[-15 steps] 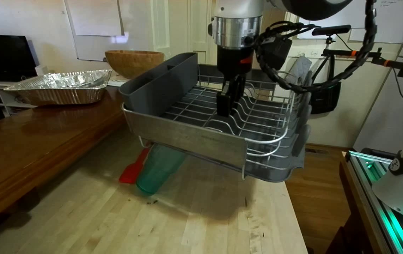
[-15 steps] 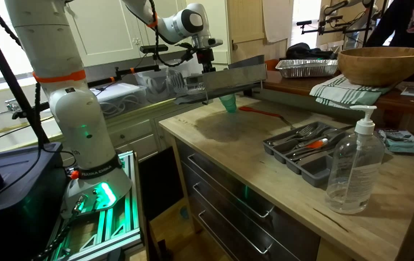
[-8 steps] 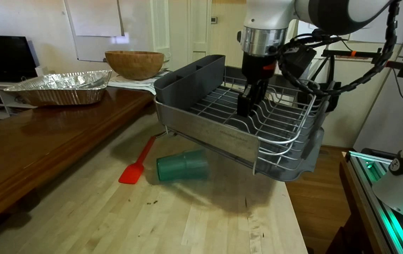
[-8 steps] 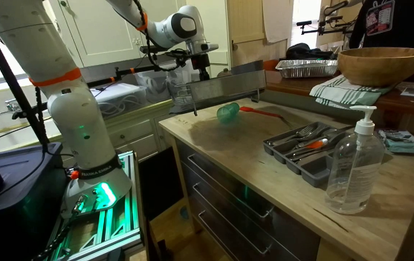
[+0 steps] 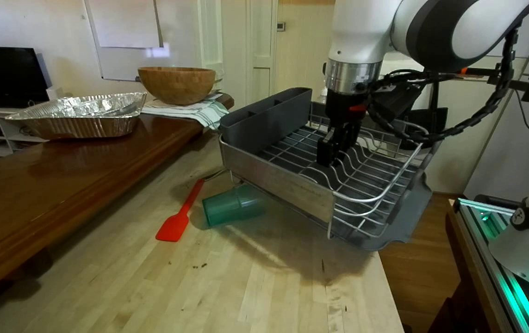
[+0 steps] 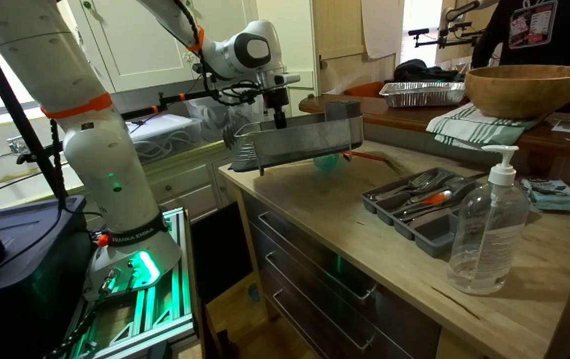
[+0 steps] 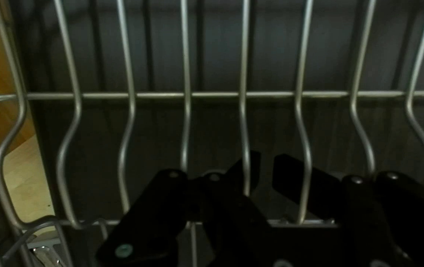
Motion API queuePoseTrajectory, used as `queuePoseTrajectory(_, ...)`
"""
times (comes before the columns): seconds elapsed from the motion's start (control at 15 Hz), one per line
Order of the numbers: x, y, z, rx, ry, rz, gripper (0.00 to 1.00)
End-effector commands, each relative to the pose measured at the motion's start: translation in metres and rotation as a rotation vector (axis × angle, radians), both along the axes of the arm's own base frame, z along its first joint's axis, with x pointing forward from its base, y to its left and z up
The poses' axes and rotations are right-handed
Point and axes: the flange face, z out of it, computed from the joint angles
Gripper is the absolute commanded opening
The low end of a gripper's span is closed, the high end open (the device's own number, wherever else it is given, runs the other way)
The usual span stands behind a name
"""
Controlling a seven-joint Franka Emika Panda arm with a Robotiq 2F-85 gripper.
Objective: Move the rack to the top countertop, then put it back on the bottom countertop
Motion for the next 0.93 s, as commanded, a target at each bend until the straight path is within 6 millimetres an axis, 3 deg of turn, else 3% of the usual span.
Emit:
queuePoseTrajectory(0.0, -0.003, -0.004, 0.022, 0.036, -0.141, -0.080, 0.05)
queuePoseTrajectory(0.27, -0.005, -0.004, 0.002, 0.111, -0.179, -0.200, 0.05)
queuePoseTrajectory(0.53, -0.020, -0.001, -0.004, 0.144, -0.141, -0.392, 0.05)
queuePoseTrajectory(0.87, -0.024, 0.000, -0.007, 0.189, -0.123, -0.630, 0.05)
